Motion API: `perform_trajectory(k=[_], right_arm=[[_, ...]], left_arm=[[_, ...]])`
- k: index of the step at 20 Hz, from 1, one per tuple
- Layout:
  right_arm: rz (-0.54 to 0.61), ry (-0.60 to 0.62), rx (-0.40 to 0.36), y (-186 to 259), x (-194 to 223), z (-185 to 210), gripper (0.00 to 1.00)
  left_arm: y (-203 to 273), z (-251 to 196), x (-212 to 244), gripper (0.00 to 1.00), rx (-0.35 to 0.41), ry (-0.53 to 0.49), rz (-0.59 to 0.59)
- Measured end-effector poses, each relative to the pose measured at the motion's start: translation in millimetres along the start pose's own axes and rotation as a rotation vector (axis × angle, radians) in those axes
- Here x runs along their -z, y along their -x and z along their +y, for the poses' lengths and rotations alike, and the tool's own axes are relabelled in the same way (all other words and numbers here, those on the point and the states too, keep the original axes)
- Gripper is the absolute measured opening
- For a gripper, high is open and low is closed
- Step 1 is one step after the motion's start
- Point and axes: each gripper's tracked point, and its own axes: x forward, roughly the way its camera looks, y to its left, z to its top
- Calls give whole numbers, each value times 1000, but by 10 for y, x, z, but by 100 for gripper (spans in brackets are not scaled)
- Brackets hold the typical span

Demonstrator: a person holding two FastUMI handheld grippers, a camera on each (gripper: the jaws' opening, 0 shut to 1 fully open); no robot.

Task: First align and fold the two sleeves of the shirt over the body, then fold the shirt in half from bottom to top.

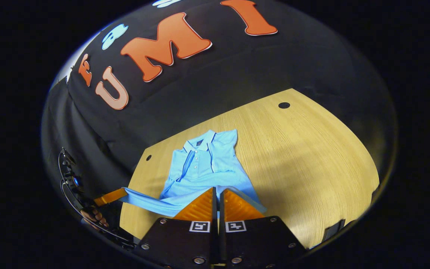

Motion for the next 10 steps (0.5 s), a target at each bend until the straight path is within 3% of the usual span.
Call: perform_trajectory(k=[10], right_arm=[[20, 32, 105, -1304, -667, -14, 1]], left_arm=[[-1482, 444, -849, 6, 81, 11, 74]])
